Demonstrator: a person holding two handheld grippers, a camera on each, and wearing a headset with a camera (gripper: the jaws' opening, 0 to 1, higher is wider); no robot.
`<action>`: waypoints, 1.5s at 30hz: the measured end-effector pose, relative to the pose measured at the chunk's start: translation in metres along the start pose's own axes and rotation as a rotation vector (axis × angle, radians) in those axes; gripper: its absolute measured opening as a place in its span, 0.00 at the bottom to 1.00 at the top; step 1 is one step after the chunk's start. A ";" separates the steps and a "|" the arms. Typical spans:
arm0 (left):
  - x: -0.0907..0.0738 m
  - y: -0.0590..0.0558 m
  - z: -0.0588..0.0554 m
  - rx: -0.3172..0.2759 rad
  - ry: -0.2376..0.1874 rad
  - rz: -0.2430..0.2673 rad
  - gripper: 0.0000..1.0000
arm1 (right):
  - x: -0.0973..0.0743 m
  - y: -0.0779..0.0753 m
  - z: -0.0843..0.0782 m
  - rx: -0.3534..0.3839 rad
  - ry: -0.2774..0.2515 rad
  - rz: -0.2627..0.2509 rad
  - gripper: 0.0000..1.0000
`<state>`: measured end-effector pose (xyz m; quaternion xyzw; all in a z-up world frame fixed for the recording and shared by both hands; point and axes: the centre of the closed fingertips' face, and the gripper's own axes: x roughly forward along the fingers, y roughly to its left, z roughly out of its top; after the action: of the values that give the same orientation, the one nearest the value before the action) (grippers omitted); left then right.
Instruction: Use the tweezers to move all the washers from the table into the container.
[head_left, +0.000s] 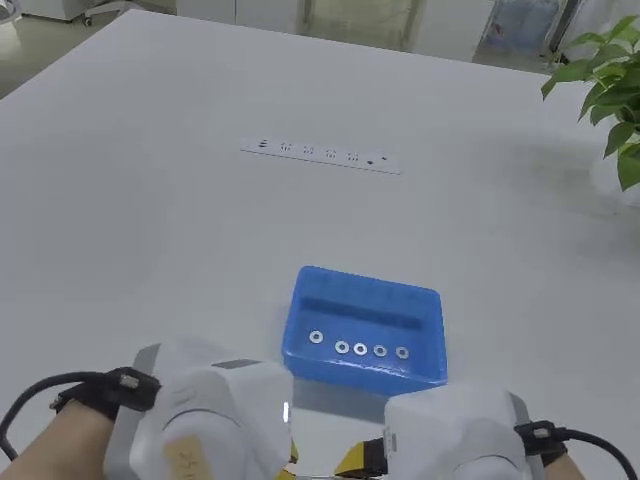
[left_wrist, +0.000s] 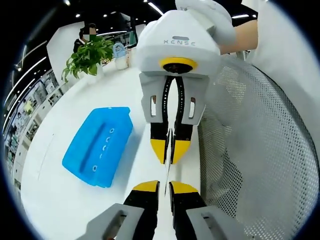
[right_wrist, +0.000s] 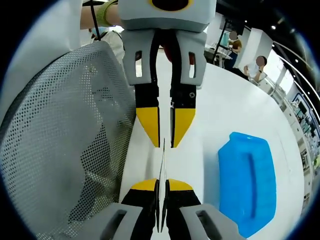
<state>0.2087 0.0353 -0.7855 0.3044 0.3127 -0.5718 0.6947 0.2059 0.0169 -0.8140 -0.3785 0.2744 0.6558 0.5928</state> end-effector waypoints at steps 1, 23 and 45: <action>0.001 0.000 0.001 -0.003 0.001 -0.001 0.07 | 0.000 0.000 0.001 0.000 -0.003 0.001 0.02; 0.024 -0.003 -0.014 -0.039 0.018 -0.005 0.00 | 0.009 -0.001 -0.005 0.015 0.008 0.002 0.03; 0.028 -0.001 -0.020 -0.100 0.001 -0.026 0.00 | 0.013 -0.004 -0.010 0.108 -0.018 0.027 0.04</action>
<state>0.2103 0.0339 -0.8193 0.2656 0.3452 -0.5641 0.7014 0.2116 0.0163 -0.8300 -0.3362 0.3094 0.6513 0.6058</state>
